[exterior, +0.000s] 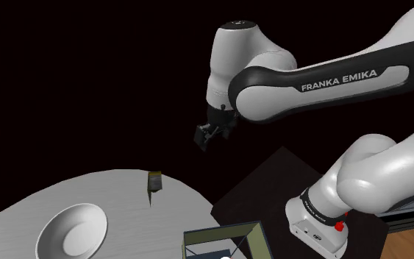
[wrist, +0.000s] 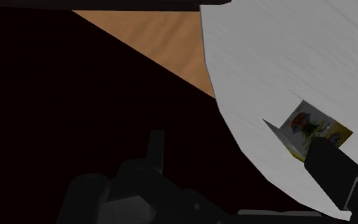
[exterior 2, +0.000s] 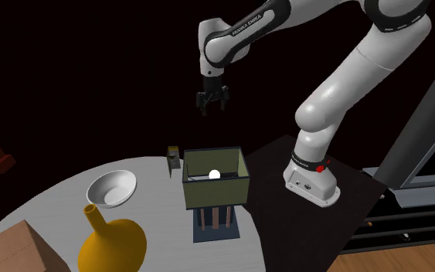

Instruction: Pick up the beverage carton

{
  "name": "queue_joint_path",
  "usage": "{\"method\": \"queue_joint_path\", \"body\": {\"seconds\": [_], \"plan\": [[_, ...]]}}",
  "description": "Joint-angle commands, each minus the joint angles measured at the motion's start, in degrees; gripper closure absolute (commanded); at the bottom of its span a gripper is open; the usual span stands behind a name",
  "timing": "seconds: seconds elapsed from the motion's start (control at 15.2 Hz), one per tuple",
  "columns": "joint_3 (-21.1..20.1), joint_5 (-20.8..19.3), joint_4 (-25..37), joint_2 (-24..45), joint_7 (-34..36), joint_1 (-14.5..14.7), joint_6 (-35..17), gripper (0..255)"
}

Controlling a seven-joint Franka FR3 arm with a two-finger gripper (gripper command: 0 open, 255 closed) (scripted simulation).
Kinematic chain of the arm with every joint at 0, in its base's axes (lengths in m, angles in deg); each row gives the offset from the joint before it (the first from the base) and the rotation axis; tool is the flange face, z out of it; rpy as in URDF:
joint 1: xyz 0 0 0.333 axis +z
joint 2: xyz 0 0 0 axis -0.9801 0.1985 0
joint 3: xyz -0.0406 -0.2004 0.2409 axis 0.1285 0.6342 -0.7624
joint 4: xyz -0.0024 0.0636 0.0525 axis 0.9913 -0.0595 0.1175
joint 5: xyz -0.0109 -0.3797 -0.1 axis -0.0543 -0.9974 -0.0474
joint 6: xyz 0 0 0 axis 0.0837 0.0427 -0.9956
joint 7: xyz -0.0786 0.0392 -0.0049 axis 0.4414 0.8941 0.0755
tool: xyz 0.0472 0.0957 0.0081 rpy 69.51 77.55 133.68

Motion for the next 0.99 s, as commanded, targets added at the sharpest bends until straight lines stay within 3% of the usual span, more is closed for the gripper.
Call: {"method": "queue_joint_path", "body": {"seconds": [0.0,0.33,0.59,0.92], "plan": [[-2.5,-0.5,0.8,4.2,3.4,-0.3,-3.8,0],[-8.3,-5.5,4.6,15.8,13.6,-1.4,-11.6,0],[-10.9,-14.1,9.3,26.5,24.1,-1.4,-16.4,0],[-8.9,-26.2,17.3,39.9,37.2,3.1,-19.1,0]]}}
